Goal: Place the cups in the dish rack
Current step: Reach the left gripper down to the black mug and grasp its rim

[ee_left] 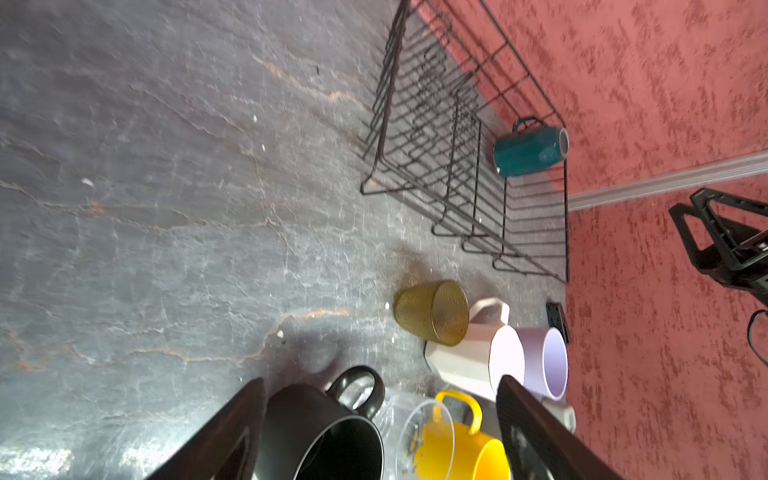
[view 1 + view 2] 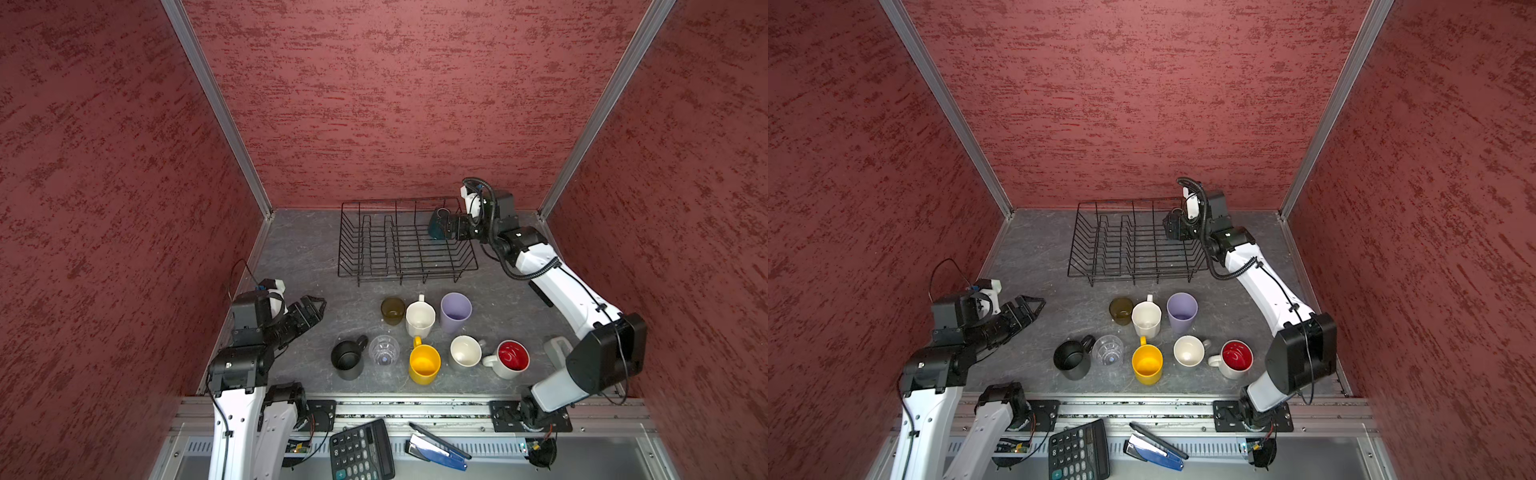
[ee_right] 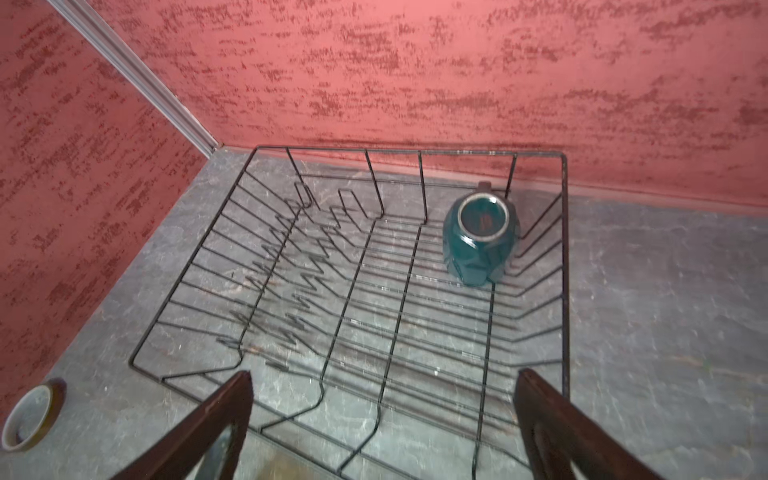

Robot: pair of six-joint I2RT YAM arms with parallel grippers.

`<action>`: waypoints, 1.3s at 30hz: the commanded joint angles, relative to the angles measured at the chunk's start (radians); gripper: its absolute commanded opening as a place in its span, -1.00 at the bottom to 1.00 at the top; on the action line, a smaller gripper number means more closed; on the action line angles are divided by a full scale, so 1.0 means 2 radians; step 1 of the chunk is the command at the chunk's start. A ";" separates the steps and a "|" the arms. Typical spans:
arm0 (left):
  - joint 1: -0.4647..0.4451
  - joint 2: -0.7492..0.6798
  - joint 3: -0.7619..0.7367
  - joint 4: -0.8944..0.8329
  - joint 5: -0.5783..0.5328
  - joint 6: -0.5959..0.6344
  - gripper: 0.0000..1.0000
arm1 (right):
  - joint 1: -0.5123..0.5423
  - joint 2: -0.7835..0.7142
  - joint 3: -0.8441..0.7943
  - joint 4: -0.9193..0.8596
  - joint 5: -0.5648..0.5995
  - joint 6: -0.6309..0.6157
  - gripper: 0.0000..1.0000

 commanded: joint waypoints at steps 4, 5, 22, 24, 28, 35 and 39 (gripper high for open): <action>-0.090 -0.022 -0.006 -0.047 -0.078 -0.066 0.65 | 0.003 -0.038 -0.044 0.027 0.008 0.013 0.97; -0.103 -0.024 -0.009 -0.053 -0.090 -0.076 0.65 | 0.003 -0.039 -0.046 0.026 0.006 0.014 0.97; -0.309 -0.008 -0.024 -0.110 -0.240 -0.210 0.45 | 0.003 -0.040 -0.064 0.030 -0.002 0.016 0.97; -0.337 -0.009 -0.038 -0.094 -0.248 -0.233 0.45 | 0.003 -0.054 -0.065 0.031 -0.001 0.015 0.97; -0.399 0.013 -0.062 -0.070 -0.274 -0.274 0.45 | 0.003 -0.057 -0.062 0.025 0.002 0.011 0.97; -0.471 0.087 -0.057 -0.079 -0.334 -0.302 0.45 | 0.003 -0.059 -0.065 0.027 -0.003 0.014 0.97; -0.471 0.099 -0.066 -0.076 -0.340 -0.299 0.44 | 0.003 -0.061 -0.070 0.028 -0.006 0.015 0.97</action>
